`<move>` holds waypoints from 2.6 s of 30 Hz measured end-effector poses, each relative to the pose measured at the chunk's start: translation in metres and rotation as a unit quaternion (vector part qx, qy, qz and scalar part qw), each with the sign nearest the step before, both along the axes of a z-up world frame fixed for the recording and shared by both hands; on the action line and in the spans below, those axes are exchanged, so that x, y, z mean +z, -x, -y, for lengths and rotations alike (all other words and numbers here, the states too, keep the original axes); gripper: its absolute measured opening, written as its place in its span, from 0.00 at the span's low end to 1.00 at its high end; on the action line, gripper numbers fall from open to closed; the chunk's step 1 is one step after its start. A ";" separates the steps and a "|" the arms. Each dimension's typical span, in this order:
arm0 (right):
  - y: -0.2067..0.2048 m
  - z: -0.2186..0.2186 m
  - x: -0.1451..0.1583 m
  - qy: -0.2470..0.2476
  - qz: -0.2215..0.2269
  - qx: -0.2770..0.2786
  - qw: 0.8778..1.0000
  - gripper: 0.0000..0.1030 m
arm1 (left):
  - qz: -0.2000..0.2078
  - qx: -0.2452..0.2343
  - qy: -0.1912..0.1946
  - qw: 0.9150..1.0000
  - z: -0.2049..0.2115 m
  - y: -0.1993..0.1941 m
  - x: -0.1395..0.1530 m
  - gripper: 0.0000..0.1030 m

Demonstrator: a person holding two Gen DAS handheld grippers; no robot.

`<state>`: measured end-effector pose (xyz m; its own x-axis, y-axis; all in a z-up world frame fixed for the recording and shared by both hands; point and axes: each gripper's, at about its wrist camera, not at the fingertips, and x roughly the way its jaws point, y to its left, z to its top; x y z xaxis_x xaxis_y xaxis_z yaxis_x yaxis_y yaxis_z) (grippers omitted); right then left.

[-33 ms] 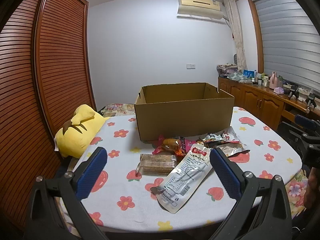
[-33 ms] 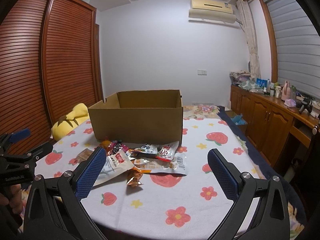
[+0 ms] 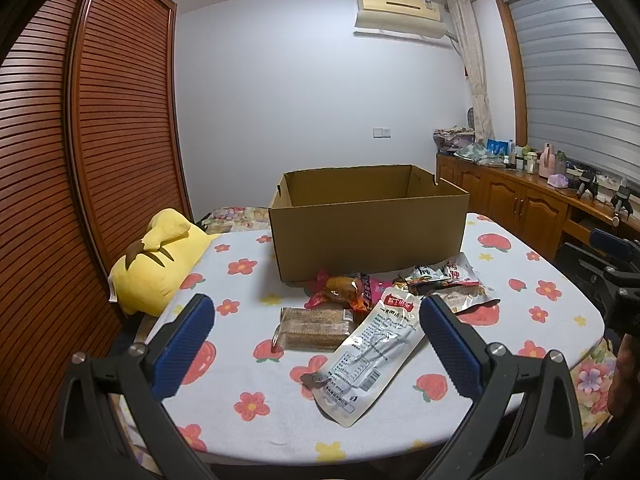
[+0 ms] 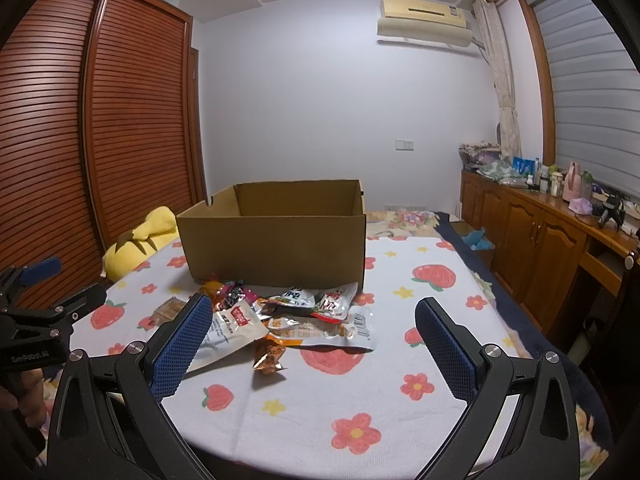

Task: Organize snacks

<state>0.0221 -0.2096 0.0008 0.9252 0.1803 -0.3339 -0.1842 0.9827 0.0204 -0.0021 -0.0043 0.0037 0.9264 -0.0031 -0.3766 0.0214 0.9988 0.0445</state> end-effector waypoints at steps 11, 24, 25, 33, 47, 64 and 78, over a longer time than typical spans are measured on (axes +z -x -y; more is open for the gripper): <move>0.000 0.000 0.000 0.000 0.000 0.000 1.000 1.00 | 0.001 0.000 0.000 1.000 -0.001 0.000 0.000 1.00; 0.000 -0.001 0.000 0.000 0.000 0.000 1.000 1.00 | 0.002 -0.004 -0.001 1.000 -0.001 -0.001 0.002 1.00; 0.000 -0.001 0.000 0.000 0.000 0.000 1.000 1.00 | 0.002 -0.005 -0.001 1.000 -0.001 -0.001 0.002 1.00; -0.004 -0.012 -0.004 0.003 -0.007 0.005 1.000 1.00 | -0.009 -0.017 0.003 1.000 0.000 -0.003 -0.003 1.00; -0.033 -0.016 -0.026 0.016 -0.051 0.058 0.997 0.86 | -0.043 -0.060 0.004 0.997 -0.006 -0.034 -0.033 1.00; -0.093 -0.041 -0.062 0.047 -0.169 0.154 0.972 0.46 | -0.131 -0.128 -0.001 0.983 0.000 -0.081 -0.065 0.98; -0.124 -0.064 -0.096 0.095 -0.236 0.179 0.950 0.33 | -0.168 -0.147 -0.002 0.975 -0.005 -0.095 -0.082 0.94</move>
<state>0.1456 -0.1453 -0.0954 0.5554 0.3504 -0.7542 -0.5214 0.8532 0.0124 0.0926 0.0011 -0.0778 0.7094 -0.2488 -0.6595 0.3215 0.9468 -0.0114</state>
